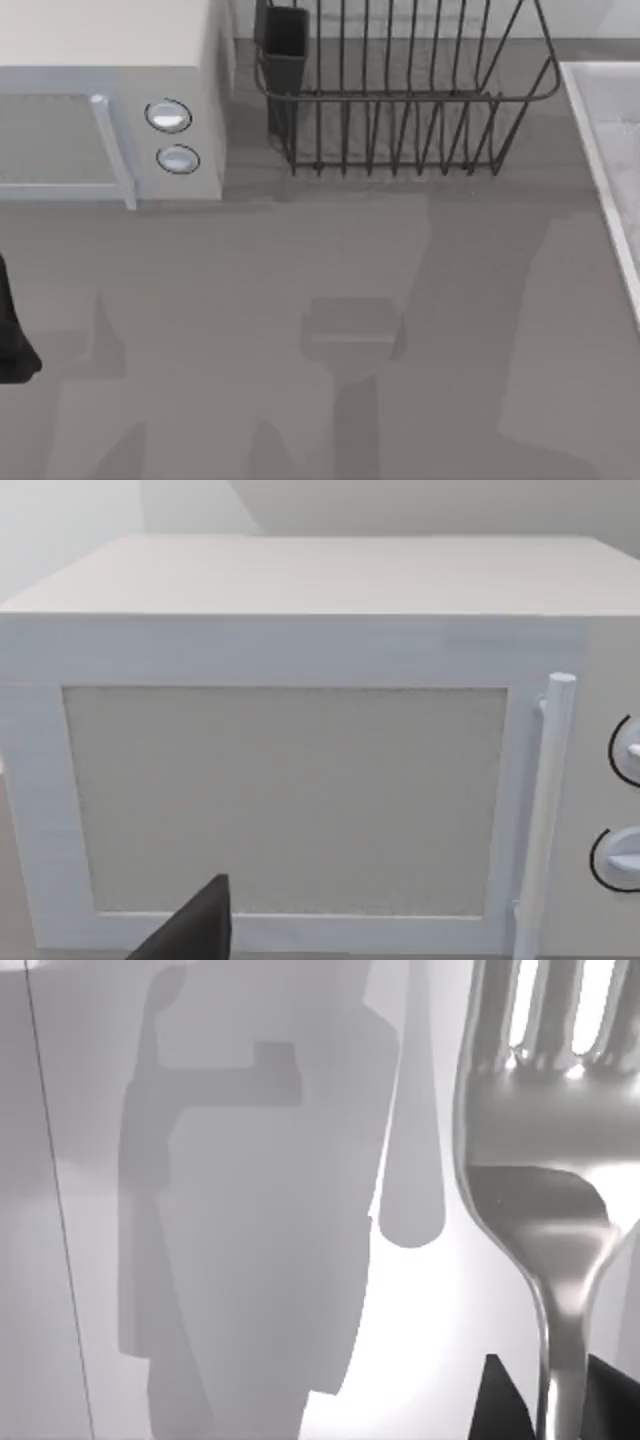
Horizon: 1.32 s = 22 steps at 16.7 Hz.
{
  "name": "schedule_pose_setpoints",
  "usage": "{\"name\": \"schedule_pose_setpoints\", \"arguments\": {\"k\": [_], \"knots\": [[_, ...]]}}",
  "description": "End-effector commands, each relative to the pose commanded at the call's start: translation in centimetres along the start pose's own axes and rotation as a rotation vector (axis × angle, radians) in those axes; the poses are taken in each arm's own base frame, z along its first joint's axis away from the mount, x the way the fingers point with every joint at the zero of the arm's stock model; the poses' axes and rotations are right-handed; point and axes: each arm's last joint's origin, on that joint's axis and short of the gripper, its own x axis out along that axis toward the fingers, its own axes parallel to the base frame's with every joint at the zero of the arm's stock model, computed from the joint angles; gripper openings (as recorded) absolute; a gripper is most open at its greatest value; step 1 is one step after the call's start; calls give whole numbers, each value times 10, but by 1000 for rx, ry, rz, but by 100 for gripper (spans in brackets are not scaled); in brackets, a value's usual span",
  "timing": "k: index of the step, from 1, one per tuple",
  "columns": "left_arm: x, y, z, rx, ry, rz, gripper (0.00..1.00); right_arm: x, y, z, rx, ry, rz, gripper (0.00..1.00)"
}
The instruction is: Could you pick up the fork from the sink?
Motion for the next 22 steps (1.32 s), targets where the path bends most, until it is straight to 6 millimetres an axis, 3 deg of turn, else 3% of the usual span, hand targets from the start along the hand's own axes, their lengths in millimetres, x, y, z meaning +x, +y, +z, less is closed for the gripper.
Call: {"name": "schedule_pose_setpoints", "arguments": {"k": [3,6,9,13,17,22], "knots": [[0,0,0,0,0,0,100,-14,28,-4,-1,-4,1,0],[0,0,0,0,0,0,100,-38,85,-21,-2,2,4,0],[0,0,0,0,0,0,100,-61,149,-59,-3,24,6,0],[0,0,0,0,0,0,100,-82,216,-133,-5,49,0,0],[0,0,0,0,0,0,100,-94,246,-188,-6,46,-1,0],[0,0,0,0,0,0,100,-95,250,-197,-6,45,0,0]]}}
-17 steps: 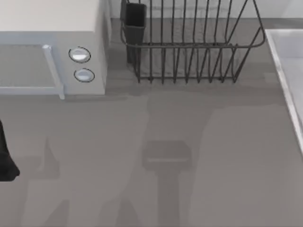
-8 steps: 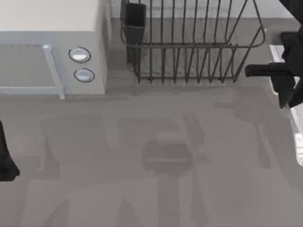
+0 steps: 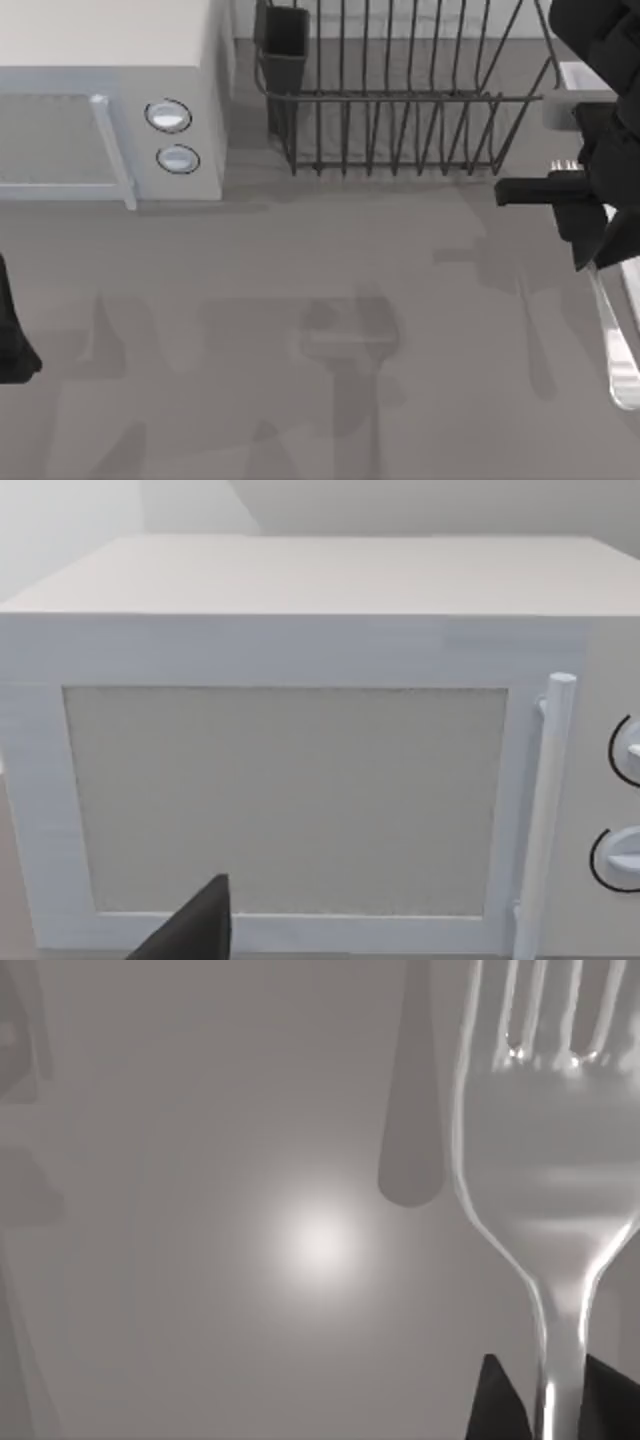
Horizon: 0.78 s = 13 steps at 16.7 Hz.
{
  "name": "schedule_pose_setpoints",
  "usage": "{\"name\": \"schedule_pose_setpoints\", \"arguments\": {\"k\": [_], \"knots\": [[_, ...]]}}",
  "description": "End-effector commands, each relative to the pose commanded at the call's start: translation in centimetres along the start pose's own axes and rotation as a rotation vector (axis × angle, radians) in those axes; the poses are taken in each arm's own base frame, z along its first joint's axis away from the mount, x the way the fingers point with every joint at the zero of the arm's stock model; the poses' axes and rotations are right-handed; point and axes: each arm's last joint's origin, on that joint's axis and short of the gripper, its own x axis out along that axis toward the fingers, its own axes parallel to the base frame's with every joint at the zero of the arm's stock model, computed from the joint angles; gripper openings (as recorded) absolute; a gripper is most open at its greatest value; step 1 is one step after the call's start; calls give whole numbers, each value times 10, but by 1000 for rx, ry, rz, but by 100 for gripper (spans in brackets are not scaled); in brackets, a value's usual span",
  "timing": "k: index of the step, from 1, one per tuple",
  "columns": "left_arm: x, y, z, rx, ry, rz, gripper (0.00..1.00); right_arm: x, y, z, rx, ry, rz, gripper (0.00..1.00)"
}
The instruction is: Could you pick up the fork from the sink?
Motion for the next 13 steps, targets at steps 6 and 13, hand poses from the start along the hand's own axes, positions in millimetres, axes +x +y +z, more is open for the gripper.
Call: {"name": "schedule_pose_setpoints", "arguments": {"k": [6,13], "knots": [[0,0,0,0,0,0,100,32,1,4,3,8,-2,0],[0,0,0,0,0,0,100,108,0,0,0,-2,1,0]]}}
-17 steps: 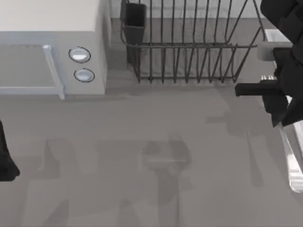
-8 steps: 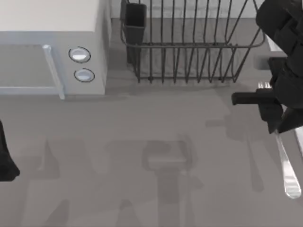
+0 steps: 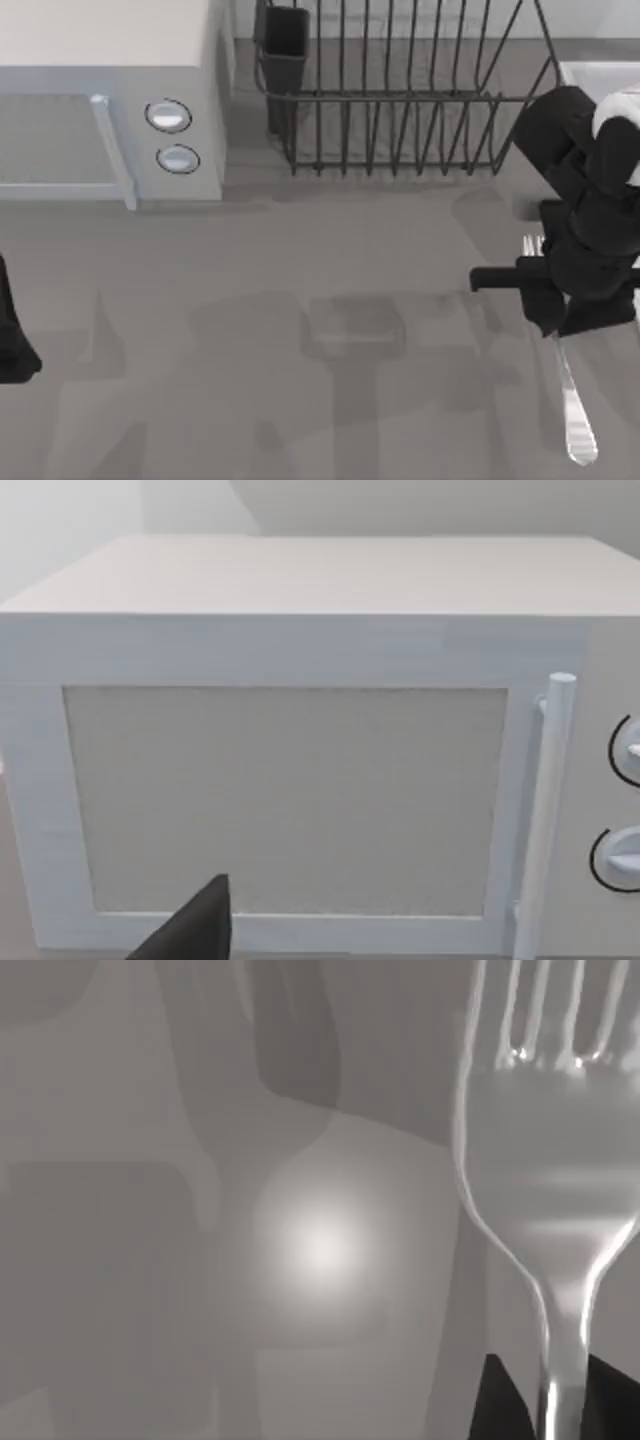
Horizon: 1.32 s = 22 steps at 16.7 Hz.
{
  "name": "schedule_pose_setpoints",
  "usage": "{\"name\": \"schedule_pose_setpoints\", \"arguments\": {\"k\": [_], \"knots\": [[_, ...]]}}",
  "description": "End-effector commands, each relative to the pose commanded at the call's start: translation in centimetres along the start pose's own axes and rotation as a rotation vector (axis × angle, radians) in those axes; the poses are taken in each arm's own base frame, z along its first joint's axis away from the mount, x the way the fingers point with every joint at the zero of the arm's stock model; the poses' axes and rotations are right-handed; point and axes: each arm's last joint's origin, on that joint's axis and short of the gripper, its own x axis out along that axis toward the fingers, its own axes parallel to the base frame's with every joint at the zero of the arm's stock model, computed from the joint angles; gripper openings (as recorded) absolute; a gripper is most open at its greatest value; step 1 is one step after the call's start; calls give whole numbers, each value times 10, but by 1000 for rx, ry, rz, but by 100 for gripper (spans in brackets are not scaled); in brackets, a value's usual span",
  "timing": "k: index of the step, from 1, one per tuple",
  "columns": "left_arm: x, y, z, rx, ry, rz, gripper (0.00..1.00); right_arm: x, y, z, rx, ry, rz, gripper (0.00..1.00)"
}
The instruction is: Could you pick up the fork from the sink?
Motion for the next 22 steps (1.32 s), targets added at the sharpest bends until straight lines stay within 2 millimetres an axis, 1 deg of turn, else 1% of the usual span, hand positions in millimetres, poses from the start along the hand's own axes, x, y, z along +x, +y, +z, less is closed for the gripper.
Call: {"name": "schedule_pose_setpoints", "arguments": {"k": [4,17,18,22], "knots": [[0,0,0,0,0,0,100,2,0,0,0,2,-1,0],[0,0,0,0,0,0,100,2,0,0,0,2,-1,98],[0,0,0,0,0,0,100,2,0,0,0,2,-1,100],[0,0,0,0,0,0,100,2,0,0,0,2,-1,100]]}}
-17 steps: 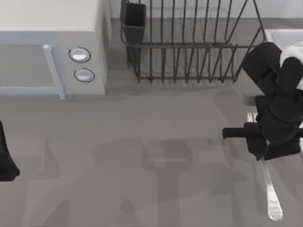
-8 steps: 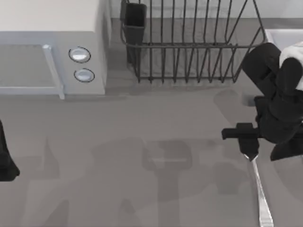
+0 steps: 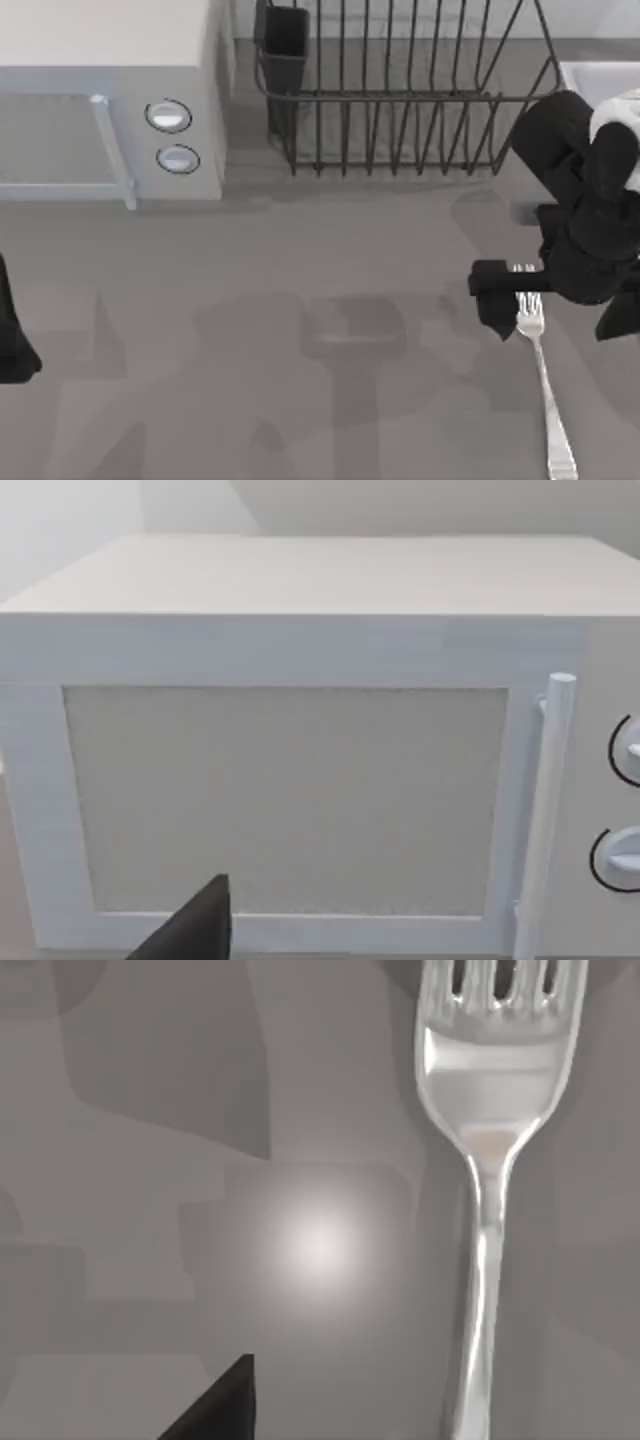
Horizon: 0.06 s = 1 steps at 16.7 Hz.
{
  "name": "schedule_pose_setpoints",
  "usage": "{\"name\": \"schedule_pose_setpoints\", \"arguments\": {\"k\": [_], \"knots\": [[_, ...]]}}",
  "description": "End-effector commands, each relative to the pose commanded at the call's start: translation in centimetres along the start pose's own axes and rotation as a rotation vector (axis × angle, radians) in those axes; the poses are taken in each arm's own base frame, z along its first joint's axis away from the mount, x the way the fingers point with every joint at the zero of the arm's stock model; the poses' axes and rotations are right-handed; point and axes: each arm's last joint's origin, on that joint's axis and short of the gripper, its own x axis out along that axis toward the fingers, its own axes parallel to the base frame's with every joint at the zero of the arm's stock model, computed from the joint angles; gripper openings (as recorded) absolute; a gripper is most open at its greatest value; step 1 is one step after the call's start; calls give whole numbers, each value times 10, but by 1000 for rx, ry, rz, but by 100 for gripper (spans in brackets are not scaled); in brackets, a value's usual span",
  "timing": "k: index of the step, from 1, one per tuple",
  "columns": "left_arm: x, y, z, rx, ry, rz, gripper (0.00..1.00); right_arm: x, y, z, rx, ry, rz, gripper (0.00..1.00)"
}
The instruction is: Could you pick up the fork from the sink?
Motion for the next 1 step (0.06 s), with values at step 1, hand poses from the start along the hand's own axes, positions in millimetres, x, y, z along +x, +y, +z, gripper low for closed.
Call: {"name": "schedule_pose_setpoints", "arguments": {"k": [1], "knots": [[0,0,0,0,0,0,100,0,0,0,0,0,0,100]]}}
